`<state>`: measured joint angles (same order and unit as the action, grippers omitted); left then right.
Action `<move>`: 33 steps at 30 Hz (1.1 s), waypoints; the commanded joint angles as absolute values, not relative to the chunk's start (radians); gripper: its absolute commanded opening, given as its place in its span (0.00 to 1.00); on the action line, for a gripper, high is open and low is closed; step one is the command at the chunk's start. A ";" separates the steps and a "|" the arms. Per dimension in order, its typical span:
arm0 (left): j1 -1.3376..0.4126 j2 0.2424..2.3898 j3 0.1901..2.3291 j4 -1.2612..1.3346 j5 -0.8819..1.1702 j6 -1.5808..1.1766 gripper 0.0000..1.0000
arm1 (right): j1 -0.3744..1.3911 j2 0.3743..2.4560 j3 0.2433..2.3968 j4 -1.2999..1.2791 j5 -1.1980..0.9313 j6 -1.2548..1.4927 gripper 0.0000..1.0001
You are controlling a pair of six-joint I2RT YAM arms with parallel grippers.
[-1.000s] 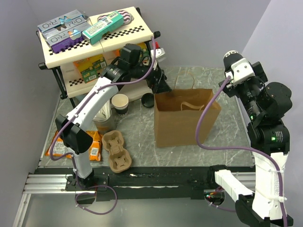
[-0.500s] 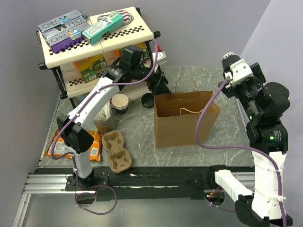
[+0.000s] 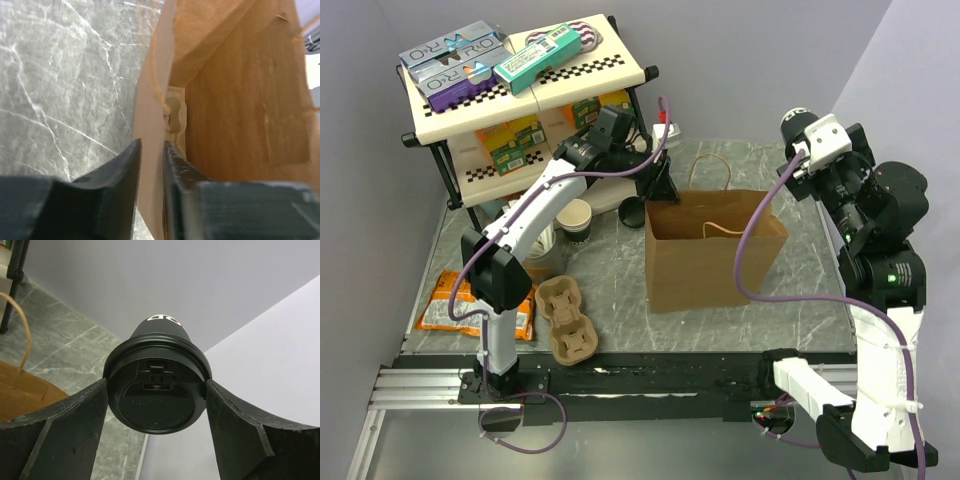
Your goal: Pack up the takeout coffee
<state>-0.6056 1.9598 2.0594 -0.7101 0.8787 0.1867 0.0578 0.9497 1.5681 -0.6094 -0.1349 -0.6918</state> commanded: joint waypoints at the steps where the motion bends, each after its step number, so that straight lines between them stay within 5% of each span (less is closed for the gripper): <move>1: -0.612 1.977 2.157 -0.764 0.953 0.233 0.24 | 0.051 0.974 1.609 -0.578 -0.149 -0.657 0.00; 6: -0.614 1.902 2.119 -0.723 0.976 0.265 0.01 | 0.049 0.986 1.611 -0.574 -0.150 -0.653 0.00; 25: -0.660 1.698 1.959 -0.670 0.763 0.526 0.01 | 0.041 0.999 1.578 -0.560 -0.146 -0.637 0.00; 33: -0.761 1.476 1.580 -0.528 0.683 0.606 0.01 | 0.032 0.991 1.545 -0.557 -0.150 -0.627 0.00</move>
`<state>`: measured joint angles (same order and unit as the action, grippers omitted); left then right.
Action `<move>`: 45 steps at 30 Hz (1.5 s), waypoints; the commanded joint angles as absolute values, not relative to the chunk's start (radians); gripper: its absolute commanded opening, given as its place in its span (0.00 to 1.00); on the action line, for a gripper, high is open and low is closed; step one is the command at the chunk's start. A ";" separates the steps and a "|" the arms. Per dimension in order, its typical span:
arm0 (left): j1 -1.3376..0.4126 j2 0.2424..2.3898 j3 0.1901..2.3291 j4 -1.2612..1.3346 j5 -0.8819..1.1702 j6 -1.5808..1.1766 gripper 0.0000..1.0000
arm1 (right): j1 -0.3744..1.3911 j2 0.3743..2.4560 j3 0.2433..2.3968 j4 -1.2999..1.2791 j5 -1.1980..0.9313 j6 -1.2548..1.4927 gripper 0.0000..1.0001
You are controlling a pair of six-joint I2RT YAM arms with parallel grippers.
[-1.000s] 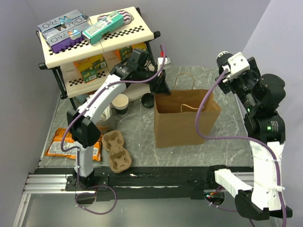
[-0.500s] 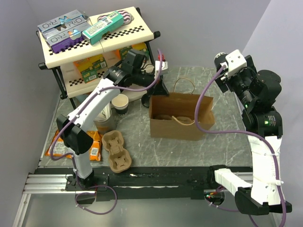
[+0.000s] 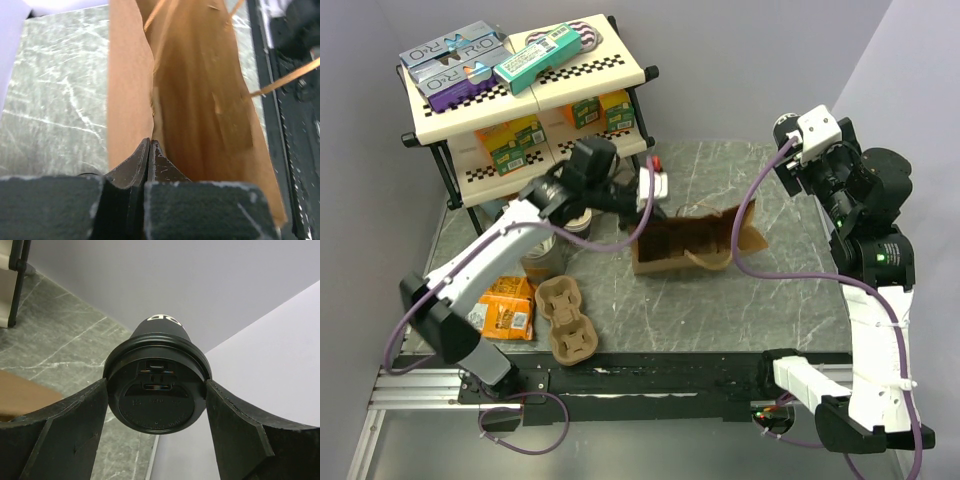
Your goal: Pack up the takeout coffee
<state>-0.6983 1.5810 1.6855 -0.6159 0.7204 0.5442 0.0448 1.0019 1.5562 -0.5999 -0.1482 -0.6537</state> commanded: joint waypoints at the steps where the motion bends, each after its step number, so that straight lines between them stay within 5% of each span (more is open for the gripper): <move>1: -0.771 1.461 1.560 -0.516 0.678 0.600 0.01 | 0.031 0.989 1.540 -0.557 -0.152 -0.624 0.00; 17: -0.890 1.396 1.433 -0.388 0.643 0.462 0.01 | -0.034 0.965 1.502 -0.603 -0.216 -0.578 0.00; 34: -0.887 1.388 1.414 -0.336 0.577 0.335 0.01 | -0.035 0.936 1.923 -1.181 -0.793 -0.558 0.00; 45: -0.862 1.397 1.410 -0.313 0.592 0.264 0.01 | -0.037 0.879 1.965 -1.431 -0.888 -0.673 0.00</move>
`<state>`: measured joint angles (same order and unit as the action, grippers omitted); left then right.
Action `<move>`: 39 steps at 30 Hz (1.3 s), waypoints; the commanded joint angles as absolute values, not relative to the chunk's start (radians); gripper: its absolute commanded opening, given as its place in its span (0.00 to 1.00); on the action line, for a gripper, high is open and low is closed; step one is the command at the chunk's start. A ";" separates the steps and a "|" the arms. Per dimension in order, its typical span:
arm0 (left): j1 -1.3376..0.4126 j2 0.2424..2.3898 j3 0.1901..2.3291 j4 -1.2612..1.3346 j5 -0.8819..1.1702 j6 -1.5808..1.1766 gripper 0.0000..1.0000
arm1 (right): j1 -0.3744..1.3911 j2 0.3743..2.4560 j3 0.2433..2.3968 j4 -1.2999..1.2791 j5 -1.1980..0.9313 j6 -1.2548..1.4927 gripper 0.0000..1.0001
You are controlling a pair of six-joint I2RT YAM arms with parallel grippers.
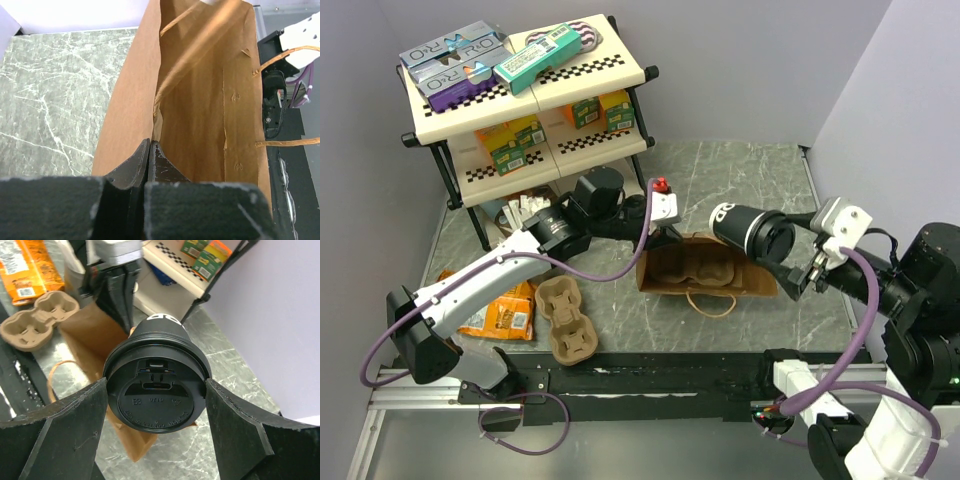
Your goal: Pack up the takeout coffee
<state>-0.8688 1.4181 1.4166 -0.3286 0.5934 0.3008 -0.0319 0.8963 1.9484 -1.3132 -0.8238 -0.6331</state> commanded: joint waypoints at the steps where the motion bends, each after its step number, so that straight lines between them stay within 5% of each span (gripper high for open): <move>1: -0.862 1.399 1.411 -0.313 0.594 0.268 0.01 | -0.035 0.877 1.968 -1.434 -0.894 -0.672 0.00; 16: -0.845 1.408 1.388 -0.311 0.589 0.247 0.01 | -0.035 0.827 1.965 -1.568 -0.980 -0.839 0.00; 39: -0.816 1.399 1.486 -0.324 0.637 0.258 0.01 | -0.034 0.807 1.654 -1.355 -0.905 -1.107 0.00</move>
